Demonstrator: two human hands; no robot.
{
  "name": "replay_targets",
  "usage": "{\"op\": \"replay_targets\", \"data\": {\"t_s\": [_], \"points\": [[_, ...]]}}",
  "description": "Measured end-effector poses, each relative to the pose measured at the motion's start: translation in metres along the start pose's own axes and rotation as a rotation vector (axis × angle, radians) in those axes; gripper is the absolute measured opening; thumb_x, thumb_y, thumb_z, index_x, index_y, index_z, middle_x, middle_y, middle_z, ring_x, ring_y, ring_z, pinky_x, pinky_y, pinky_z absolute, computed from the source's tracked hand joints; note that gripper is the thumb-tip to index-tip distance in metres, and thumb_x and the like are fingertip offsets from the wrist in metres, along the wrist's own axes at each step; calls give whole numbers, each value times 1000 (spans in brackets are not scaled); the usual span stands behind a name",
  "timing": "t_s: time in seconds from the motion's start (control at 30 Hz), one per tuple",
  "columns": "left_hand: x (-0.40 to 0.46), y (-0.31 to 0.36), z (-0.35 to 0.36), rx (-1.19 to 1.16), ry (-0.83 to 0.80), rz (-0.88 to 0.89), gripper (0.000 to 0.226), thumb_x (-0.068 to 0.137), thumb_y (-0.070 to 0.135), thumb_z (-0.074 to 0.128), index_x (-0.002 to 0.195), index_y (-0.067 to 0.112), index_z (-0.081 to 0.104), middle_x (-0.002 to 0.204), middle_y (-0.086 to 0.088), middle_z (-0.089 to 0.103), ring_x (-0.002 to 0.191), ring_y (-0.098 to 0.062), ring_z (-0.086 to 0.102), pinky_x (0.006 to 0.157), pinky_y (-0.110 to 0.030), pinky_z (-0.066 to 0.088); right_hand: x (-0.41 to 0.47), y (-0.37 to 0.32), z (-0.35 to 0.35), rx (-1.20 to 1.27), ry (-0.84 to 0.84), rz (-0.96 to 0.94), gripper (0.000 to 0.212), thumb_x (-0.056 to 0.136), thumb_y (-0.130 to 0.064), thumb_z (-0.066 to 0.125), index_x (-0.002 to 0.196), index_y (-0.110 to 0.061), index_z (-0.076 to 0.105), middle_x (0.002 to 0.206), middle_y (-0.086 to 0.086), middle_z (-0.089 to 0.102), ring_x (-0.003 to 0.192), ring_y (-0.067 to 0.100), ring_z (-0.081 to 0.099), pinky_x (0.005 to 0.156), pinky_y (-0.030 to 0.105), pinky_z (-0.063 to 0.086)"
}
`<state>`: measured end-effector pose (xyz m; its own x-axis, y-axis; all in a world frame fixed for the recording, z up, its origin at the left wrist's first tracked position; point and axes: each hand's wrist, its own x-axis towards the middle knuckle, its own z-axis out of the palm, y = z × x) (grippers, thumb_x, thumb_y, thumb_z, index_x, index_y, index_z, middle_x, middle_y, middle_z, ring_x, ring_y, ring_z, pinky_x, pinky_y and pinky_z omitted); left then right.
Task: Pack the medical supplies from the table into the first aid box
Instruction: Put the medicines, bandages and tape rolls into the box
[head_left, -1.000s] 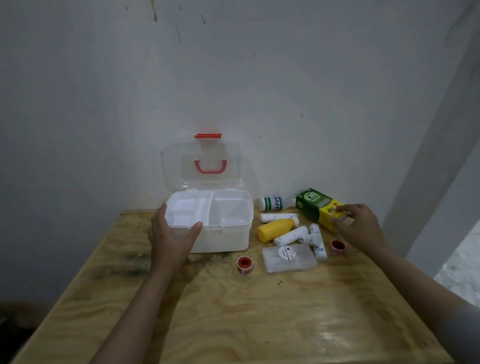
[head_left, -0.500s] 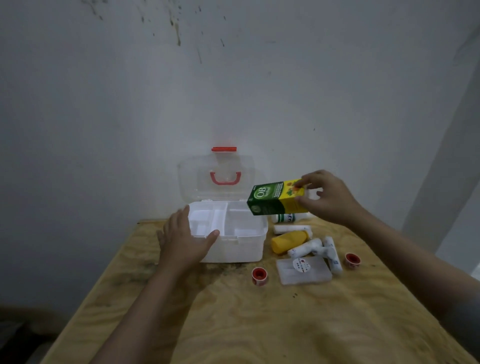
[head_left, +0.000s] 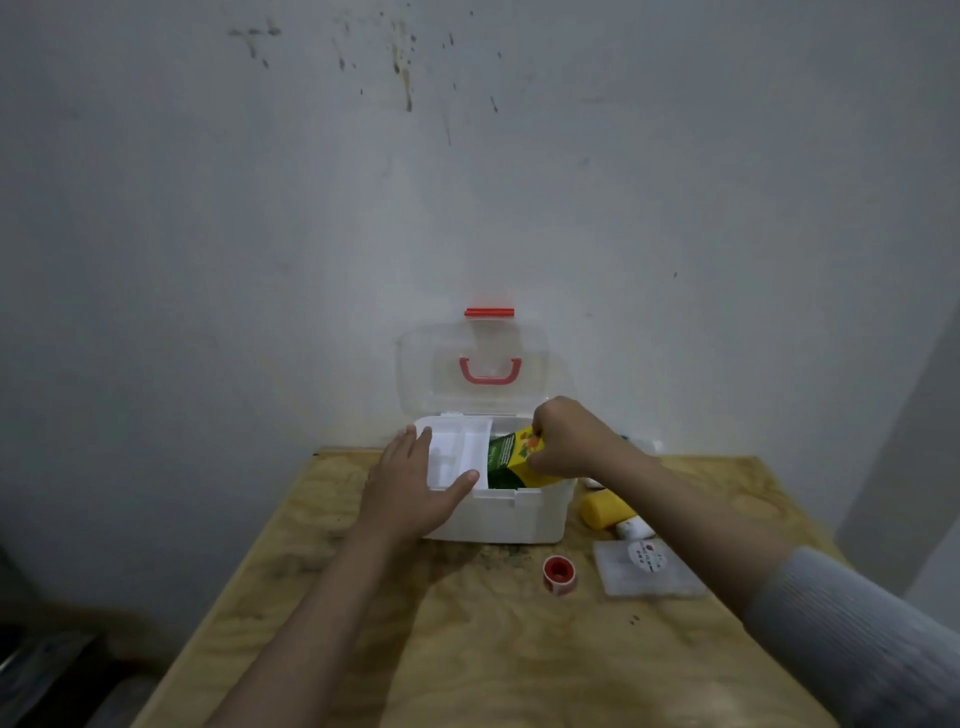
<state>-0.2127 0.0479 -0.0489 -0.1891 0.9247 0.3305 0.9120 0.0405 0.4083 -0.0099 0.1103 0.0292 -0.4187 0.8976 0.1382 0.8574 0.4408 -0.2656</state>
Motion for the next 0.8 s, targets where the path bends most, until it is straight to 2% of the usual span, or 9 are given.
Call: {"op": "replay_targets", "data": {"t_s": [0.07,0.13,0.3,0.47,0.6,0.67,0.73,0.8], "points": [[-1,0,1,-36,13,1,95,74,78,43,148,22,22,157,0,20,144,-21,16,112,-43,23,9,0,11,9,-67,26,31,69,-13,65,54,-15,38,58,2,36,51,13,35,43,24,25],[-1,-1,2,-66,21,-2,95,73,77,45,148,23,22,157,0,21,144,-20,17,111,-42,24,18,3,21,24,-122,70,29,71,-13,66,58,-17,40,61,1,41,55,13,42,44,23,29],[-1,-1,3,-76,33,-15,95,72,75,49,147,24,21,157,2,22,142,-21,19,109,-44,29,33,0,39,-36,-192,91,17,73,-13,66,76,-13,50,77,4,50,75,20,51,60,27,41],[-1,-1,5,-84,56,-27,95,71,75,51,146,24,23,156,1,23,142,-22,22,107,-45,31,44,-7,51,63,-234,138,19,70,-10,70,79,-10,53,78,6,55,75,20,55,49,22,38],[-1,-1,7,-84,73,-29,95,71,75,52,146,24,24,156,1,24,141,-23,24,107,-45,32,46,-6,53,63,-236,149,28,74,-11,69,98,0,61,87,8,59,80,20,56,63,26,44],[-1,-1,7,-95,78,-31,96,71,74,53,146,23,24,155,1,25,140,-23,26,105,-46,34,40,-4,49,64,-211,114,35,76,-16,70,107,-2,61,100,10,64,88,22,58,70,27,46],[0,-3,8,-105,78,-28,96,71,74,53,146,23,24,155,1,26,140,-23,27,105,-47,35,32,1,38,137,-95,66,39,77,-19,71,112,-6,61,110,9,63,97,23,59,78,28,46],[1,-4,8,-111,81,-21,96,70,74,53,146,22,25,155,1,27,140,-23,26,105,-46,34,21,10,17,257,72,24,34,77,-17,71,109,-8,63,106,11,66,89,21,62,77,28,49]]}}
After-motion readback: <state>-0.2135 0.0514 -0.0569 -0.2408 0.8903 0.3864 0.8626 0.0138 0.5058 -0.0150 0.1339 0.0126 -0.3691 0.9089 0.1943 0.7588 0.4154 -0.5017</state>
